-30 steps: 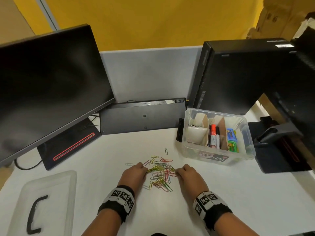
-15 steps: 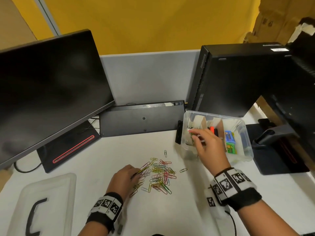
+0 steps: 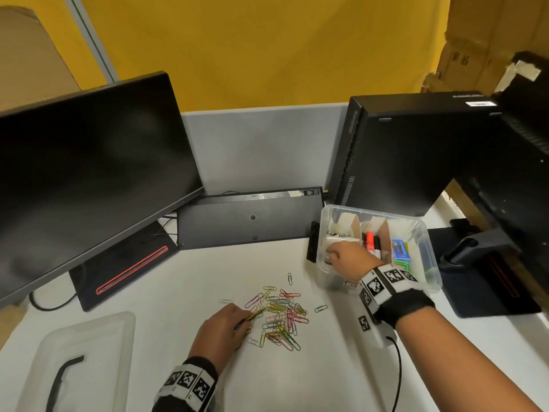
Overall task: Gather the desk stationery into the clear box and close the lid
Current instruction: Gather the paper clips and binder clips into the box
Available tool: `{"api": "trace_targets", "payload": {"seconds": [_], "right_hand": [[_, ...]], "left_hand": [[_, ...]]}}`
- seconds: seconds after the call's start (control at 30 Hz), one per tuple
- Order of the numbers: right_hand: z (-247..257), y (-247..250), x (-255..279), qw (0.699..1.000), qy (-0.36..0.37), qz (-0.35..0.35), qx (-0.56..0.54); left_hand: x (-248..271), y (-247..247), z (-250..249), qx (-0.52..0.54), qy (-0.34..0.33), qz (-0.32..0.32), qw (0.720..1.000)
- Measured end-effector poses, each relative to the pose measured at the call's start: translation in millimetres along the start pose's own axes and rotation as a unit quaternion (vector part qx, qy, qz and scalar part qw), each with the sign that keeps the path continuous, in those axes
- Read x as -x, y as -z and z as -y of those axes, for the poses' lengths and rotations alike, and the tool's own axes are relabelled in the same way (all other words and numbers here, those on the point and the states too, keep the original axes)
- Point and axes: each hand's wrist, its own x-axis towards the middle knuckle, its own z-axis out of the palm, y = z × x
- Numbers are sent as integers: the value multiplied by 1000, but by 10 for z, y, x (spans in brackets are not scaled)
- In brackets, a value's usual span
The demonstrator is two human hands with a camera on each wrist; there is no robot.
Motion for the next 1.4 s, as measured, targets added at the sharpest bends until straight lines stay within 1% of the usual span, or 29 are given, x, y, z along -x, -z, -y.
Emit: {"api": "trace_targets", "payload": {"seconds": [0.03,0.07,0.13,0.17,0.23,0.3,0.37,0.43,0.47,0.53,0.6,0.7,0.8,0.83,0.87,0.9,0.93,1.0,1.1,1.13,1.2,1.27,1.33,1.4], "right_hand": [[-64,9,74,998,29,-30,-36],[-146,9,168,993,61,-75,-71],[-393,-19,333,976,92,-174,-91],[-545,-56,388,968,87,-220,-88],[-850,-134,468,948,47,-306,-69],[-1123,-216,498,933,-8,-357,-44],[-1301,-314,500,931,-56,-359,-38],[-1372,-410,493,930,-62,-356,-63],[-1374,-437,491,928,-56,-359,-75],[-1373,-463,486,924,-49,-370,-87],[-1379,-469,483,920,-45,-381,-82],[-1388,-475,481,920,-49,-381,-76],[-1377,-475,488,920,-53,-382,-72],[-1383,-477,484,920,-53,-381,-71],[-1390,-478,483,920,-52,-381,-70],[-1394,-480,485,921,-52,-380,-70],[-1400,-484,481,921,-51,-380,-68],[-1404,-490,477,921,-48,-380,-67],[-1402,-493,475,920,-41,-386,-63],[-1405,-493,475,919,-41,-387,-62],[-1410,-492,475,918,-39,-390,-62],[-1412,-490,476,919,-35,-387,-62],[-1408,-486,477,922,-33,-381,-58],[-1373,-473,500,921,-35,-386,-31]], "left_hand": [[11,-7,-14,5,0,-6,1000],[24,-11,-34,9,-1,-12,1000],[42,-13,-89,17,-7,-31,999],[46,-4,-131,27,-10,-43,999],[32,31,-268,53,-16,-61,997],[-28,76,-462,67,-37,-72,994],[-141,112,-678,54,-66,-74,994],[-302,143,-916,8,-97,-72,993],[-395,159,-1044,-33,-116,-61,991],[-599,166,-1324,-141,-146,-13,979],[-817,135,-1599,-248,-169,43,953],[-1111,75,-1941,-350,-203,113,907],[-1328,-11,-2128,-415,-218,181,865],[-1391,-42,-2174,-429,-216,205,853],[-1444,-71,-2222,-433,-209,227,847],[-1503,-108,-2259,-429,-200,242,847],[-1557,-135,-2292,-416,-182,253,854],[-1674,-193,-2305,-377,-130,272,875],[-1778,-221,-2234,-311,-57,300,900],[-1766,-216,-2191,-289,-55,295,909],[-1673,-172,-2089,-223,-90,249,938],[-1495,-107,-1908,-126,-122,170,970],[-1298,-16,-1652,-58,-146,69,985],[-1075,70,-1337,-38,-139,6,990]]}}
